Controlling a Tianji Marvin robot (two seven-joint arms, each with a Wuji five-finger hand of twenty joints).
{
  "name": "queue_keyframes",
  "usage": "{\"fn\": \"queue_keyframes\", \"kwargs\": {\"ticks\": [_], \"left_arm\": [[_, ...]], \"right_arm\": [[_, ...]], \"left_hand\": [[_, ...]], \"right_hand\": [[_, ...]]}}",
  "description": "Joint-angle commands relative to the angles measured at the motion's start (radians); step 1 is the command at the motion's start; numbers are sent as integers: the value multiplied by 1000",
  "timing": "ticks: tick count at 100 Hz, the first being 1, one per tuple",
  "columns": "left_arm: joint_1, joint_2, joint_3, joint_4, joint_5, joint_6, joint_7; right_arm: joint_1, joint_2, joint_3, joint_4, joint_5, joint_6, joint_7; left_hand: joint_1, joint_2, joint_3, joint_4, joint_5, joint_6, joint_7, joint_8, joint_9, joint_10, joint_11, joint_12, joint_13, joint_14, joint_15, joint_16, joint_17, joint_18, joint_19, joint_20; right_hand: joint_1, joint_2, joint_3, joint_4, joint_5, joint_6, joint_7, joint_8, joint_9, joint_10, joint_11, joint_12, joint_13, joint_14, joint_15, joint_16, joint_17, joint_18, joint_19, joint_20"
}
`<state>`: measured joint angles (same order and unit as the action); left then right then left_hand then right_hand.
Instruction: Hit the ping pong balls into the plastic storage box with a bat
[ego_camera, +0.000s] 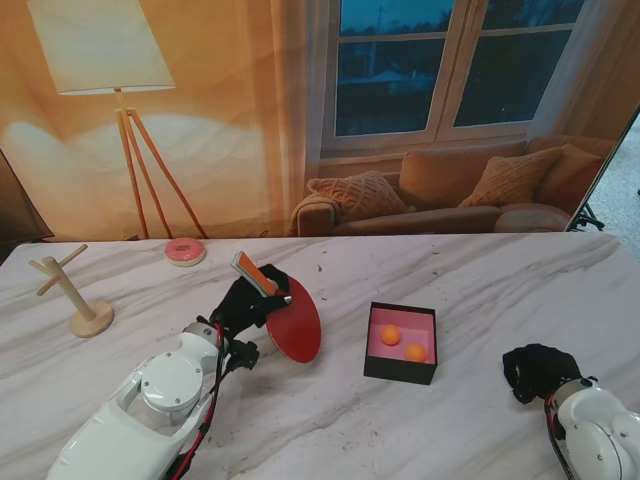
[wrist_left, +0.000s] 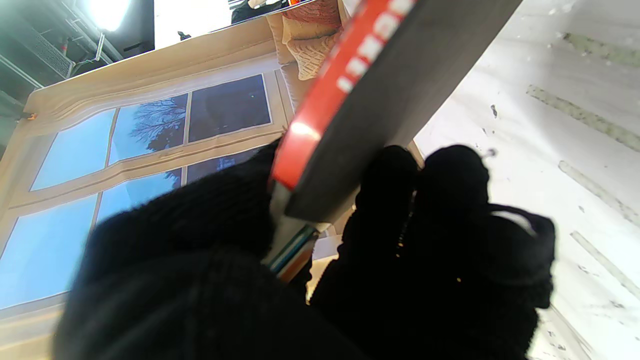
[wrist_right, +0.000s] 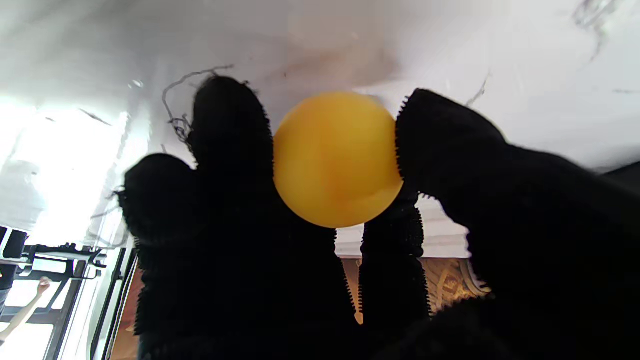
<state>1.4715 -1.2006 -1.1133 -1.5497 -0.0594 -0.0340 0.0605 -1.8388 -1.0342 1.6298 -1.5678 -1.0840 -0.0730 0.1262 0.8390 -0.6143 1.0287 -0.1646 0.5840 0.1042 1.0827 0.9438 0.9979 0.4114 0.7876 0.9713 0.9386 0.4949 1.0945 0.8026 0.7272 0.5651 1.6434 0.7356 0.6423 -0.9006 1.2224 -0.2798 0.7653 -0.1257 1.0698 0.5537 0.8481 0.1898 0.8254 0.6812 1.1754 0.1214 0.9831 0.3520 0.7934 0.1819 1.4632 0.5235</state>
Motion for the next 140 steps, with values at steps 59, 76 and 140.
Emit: {"fn": "queue_keyframes", "kwargs": {"ticks": [59,76,140], "left_arm": [[-9,-4,2,-3,-13,-5,-14],[-8,-4,-2,-5,-12,-11,-13],[9,3,-26,-12,-20,-49,-28]], "right_arm": [[25,-16,33,-116,21,-81,-75],[56,-20,15,-156,51,-110,-81],[213,-36,-186,-253,231,-64,-53]], "left_hand": [[8,-19,81,-26,30,24,49,17,17,-118,12,13,-13,151,32,10,10,-56,32,14],[10,-20,82,-25,32,22,49,17,19,-118,12,14,-13,151,32,10,10,-56,32,14],[15,-40,100,-24,52,1,56,15,27,-117,4,15,-13,150,32,9,6,-54,29,14]], "right_hand": [[159,68,73,10,89,21,62,9,95,-53,82,18,38,-83,32,9,15,-23,20,-7],[159,71,70,10,89,18,58,7,93,-55,79,18,37,-84,30,10,15,-24,19,-7],[161,79,59,12,88,17,51,10,94,-58,72,20,37,-90,28,21,21,-29,17,-2]]}}
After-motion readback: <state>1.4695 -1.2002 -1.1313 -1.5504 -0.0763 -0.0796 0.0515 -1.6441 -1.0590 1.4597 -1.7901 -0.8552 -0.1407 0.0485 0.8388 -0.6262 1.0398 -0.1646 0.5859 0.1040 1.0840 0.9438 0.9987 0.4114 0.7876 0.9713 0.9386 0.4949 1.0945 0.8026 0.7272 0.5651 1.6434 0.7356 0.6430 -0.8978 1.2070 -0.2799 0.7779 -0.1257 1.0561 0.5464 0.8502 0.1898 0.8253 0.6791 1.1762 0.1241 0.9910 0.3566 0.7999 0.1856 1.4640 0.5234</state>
